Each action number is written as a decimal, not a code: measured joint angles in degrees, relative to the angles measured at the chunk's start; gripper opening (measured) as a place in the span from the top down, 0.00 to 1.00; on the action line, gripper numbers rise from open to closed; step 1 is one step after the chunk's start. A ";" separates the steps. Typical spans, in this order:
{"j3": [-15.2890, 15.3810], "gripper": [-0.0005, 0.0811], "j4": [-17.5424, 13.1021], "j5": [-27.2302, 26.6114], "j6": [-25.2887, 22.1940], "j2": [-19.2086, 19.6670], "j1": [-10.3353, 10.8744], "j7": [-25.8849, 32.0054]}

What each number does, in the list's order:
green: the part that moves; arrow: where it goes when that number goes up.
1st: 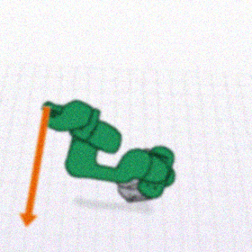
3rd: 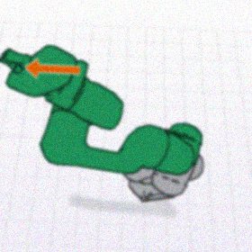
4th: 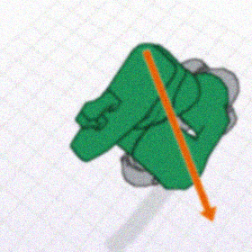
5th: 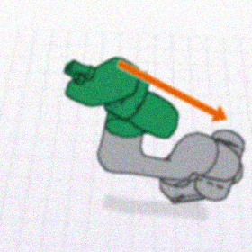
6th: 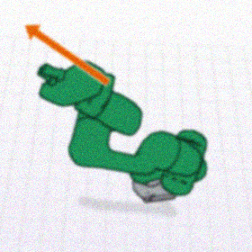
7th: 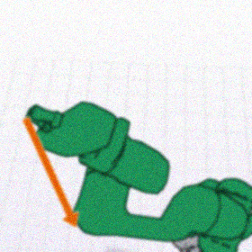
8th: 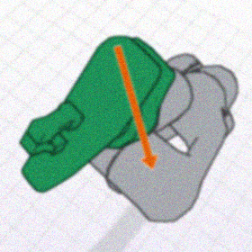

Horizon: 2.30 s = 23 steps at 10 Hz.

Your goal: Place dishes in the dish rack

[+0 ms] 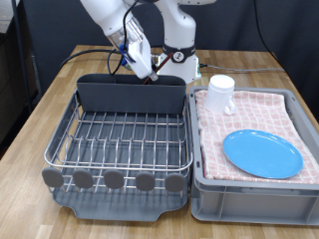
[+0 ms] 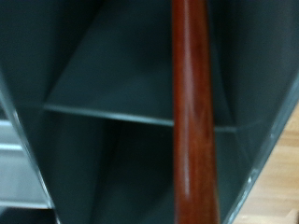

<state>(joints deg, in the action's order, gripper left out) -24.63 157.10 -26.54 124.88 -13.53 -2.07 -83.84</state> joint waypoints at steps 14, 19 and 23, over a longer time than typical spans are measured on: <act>26.53 0.01 -4.11 27.45 -5.34 -21.49 -2.29 -39.38; 28.16 0.01 -9.32 24.52 -2.01 -17.16 5.24 -33.25; 32.13 0.01 -16.57 26.01 -2.39 -7.83 6.83 -29.24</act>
<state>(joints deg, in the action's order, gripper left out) 7.50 140.52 -0.52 122.49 -21.37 4.76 -113.08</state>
